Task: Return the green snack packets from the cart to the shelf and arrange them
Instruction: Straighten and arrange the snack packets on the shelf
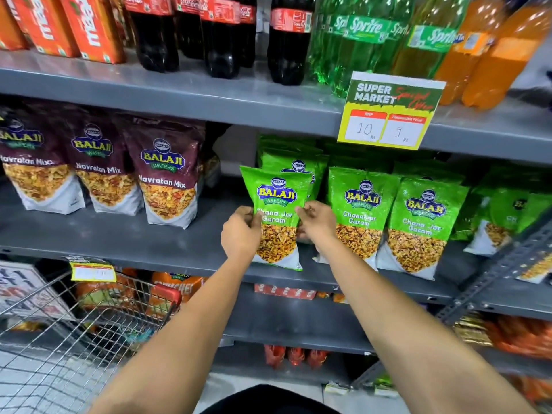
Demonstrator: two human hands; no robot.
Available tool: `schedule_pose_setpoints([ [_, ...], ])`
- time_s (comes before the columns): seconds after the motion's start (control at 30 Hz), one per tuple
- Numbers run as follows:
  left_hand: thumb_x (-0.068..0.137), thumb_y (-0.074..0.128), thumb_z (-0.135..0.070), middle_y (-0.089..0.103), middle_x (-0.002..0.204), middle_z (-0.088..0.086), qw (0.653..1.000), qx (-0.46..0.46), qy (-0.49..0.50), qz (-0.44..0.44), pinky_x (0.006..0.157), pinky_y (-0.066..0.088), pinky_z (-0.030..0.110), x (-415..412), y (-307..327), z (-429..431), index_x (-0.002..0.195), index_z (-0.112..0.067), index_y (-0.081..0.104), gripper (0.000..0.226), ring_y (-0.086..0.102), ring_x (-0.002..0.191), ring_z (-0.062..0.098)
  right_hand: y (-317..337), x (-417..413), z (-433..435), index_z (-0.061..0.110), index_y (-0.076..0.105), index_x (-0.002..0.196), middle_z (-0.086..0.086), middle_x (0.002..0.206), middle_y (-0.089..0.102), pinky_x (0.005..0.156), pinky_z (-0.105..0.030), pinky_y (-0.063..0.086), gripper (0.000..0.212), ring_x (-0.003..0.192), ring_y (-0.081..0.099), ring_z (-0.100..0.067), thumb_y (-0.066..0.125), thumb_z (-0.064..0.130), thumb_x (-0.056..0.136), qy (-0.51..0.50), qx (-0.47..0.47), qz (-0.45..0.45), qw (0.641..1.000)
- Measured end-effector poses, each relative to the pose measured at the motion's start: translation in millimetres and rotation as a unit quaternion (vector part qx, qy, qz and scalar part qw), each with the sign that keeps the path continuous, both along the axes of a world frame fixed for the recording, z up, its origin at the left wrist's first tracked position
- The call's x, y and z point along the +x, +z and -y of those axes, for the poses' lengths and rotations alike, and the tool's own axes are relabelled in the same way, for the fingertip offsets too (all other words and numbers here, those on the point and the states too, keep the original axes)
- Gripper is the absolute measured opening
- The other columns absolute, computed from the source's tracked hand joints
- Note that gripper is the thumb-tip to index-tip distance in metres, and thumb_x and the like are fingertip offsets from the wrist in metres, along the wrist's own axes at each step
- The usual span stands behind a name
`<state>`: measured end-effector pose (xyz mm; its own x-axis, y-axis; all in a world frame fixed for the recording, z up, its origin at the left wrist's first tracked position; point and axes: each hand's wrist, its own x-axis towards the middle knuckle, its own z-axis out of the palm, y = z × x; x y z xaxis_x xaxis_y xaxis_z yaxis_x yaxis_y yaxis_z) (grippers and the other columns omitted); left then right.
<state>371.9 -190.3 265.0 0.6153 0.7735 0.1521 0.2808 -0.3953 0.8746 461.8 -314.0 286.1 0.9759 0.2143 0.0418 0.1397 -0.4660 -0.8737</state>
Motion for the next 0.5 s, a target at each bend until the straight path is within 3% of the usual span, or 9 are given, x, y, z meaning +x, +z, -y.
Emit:
schedule_pose_setpoints([
  [0.07, 0.089, 0.06, -0.037, 0.075, 0.099, 0.002, 1.0, 0.005, -0.015, 0.01, 0.077, 0.05, 0.033, 4.5, 2.1, 6.2, 0.105, -0.017, 0.064, 0.026, 0.068, 0.094, 0.026, 2.6, 0.5, 10.6, 0.004, 0.062, 0.088, -0.01, 0.076, 0.065, 0.069, -0.055, 0.058, 0.023, 0.07, 0.07, -0.036, 0.064, 0.027, 0.088, -0.014, 0.034, -0.009, 0.999],
  [0.13, 0.089, 0.06, -0.039, 0.074, 0.1, 0.001, 0.999, 0.001, -0.031, 0.012, 0.076, 0.05, 0.032, 9.4, 2.6, 11.1, 0.107, -0.018, 0.063, 0.028, 0.068, 0.093, 0.024, 3.0, 2.7, 19.5, 0.016, 0.06, 0.077, -0.003, 0.073, 0.063, 0.066, -0.055, 0.059, 0.016, 0.063, 0.066, -0.031, 0.064, 0.027, 0.088, -0.014, 0.049, 0.0, 0.999],
  [0.2, 0.089, 0.059, -0.041, 0.074, 0.101, 0.001, 0.999, -0.004, -0.042, 0.009, 0.075, 0.051, 0.034, 12.1, -1.1, 13.3, 0.107, -0.017, 0.062, 0.03, 0.068, 0.093, 0.025, 0.2, 6.0, 24.2, 0.022, 0.054, 0.069, -0.007, 0.077, 0.063, 0.065, -0.051, 0.06, 0.022, 0.06, 0.062, -0.026, 0.064, 0.026, 0.088, -0.013, 0.041, -0.002, 0.999],
  [0.3, 0.088, 0.059, -0.043, 0.073, 0.103, 0.001, 0.998, -0.023, -0.059, 0.001, 0.075, 0.049, 0.032, 8.4, -9.8, 12.1, 0.108, -0.017, 0.059, 0.033, 0.067, 0.096, 0.023, -3.1, 5.7, 28.8, 0.013, 0.056, 0.082, -0.012, 0.09, 0.063, 0.064, -0.039, 0.061, 0.012, 0.066, 0.061, -0.024, 0.062, 0.02, 0.09, 0.013, 0.049, -0.054, 0.997],
  [0.37, 0.082, 0.065, -0.049, 0.07, 0.107, 0.001, 0.995, -0.047, -0.088, 0.003, 0.08, 0.051, 0.033, 4.5, -17.2, 7.7, 0.113, -0.017, 0.056, 0.045, 0.066, 0.101, 0.021, 0.2, 9.3, 29.5, 0.012, 0.058, 0.093, -0.013, 0.101, 0.066, 0.067, -0.038, 0.061, 0.013, 0.076, 0.065, -0.027, 0.064, 0.023, 0.088, 0.014, 0.056, -0.077, 0.995],
  [0.43, 0.068, 0.073, -0.058, 0.066, 0.115, 0.0, 0.991, -0.064, -0.116, -0.026, 0.089, 0.053, 0.038, 1.0, -24.3, 3.8, 0.118, -0.017, 0.051, 0.068, 0.063, 0.107, 0.02, 11.7, 16.4, 28.2, 0.01, 0.059, 0.101, -0.012, 0.105, 0.069, 0.076, -0.039, 0.058, 0.028, 0.087, 0.068, -0.03, 0.067, 0.032, 0.085, -0.033, 0.023, -0.021, 0.999],
  [0.5, 0.055, 0.078, -0.063, 0.062, 0.12, 0.002, 0.985, -0.067, -0.142, -0.076, 0.09, 0.053, 0.042, -1.1, -31.0, 2.3, 0.118, -0.017, 0.047, 0.084, 0.061, 0.11, 0.022, 32.8, 24.6, 23.0, 0.01, 0.06, 0.107, -0.011, 0.104, 0.07, 0.078, -0.033, 0.05, 0.04, 0.095, 0.066, -0.028, 0.065, 0.043, 0.084, -0.077, -0.067, 0.1, 0.99],
])
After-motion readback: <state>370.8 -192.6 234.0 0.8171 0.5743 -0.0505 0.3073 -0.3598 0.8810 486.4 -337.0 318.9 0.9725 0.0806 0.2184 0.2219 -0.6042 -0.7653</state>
